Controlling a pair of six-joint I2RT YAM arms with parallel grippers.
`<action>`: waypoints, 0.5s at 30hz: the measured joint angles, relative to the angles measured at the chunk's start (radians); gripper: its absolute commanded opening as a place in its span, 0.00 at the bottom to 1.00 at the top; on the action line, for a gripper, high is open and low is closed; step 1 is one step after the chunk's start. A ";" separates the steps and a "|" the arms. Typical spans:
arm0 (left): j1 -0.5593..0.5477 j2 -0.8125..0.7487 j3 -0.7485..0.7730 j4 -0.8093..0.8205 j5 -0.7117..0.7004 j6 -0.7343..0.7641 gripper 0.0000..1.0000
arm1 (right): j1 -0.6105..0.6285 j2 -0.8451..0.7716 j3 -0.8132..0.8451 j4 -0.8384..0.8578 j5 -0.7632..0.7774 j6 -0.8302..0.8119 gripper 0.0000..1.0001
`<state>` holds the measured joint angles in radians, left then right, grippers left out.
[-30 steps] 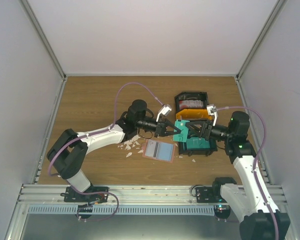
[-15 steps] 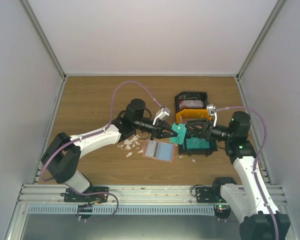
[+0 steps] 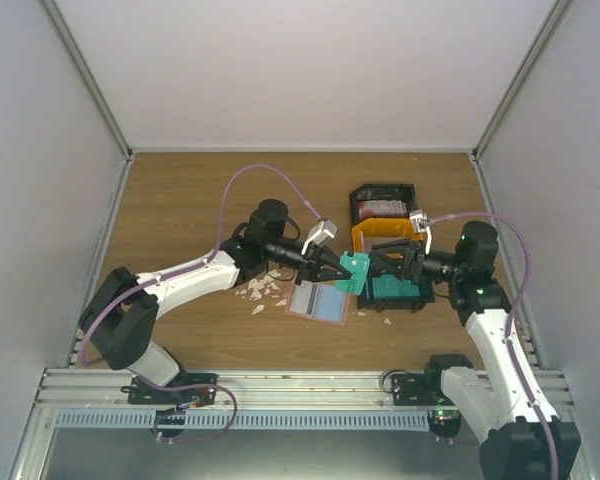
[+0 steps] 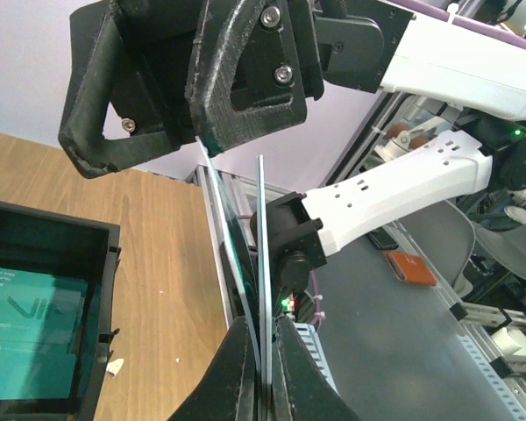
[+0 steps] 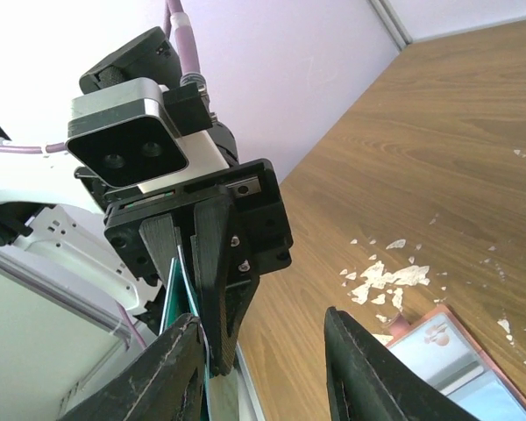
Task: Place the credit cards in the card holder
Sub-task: Pick up the credit card from the storage box.
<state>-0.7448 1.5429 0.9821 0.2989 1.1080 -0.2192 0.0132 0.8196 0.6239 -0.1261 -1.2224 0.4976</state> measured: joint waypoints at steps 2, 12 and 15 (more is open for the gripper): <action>0.000 -0.004 -0.003 -0.005 0.003 0.011 0.00 | 0.001 0.000 0.000 0.000 -0.011 0.000 0.38; 0.000 -0.005 -0.004 0.037 0.002 -0.138 0.00 | 0.001 -0.012 -0.010 0.008 -0.017 -0.011 0.33; 0.000 -0.005 -0.003 0.057 0.002 -0.212 0.00 | 0.003 -0.017 -0.017 0.014 -0.017 -0.010 0.31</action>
<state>-0.7448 1.5375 0.9787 0.3561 1.1095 -0.4309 0.0166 0.8024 0.6071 -0.1120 -1.2396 0.4877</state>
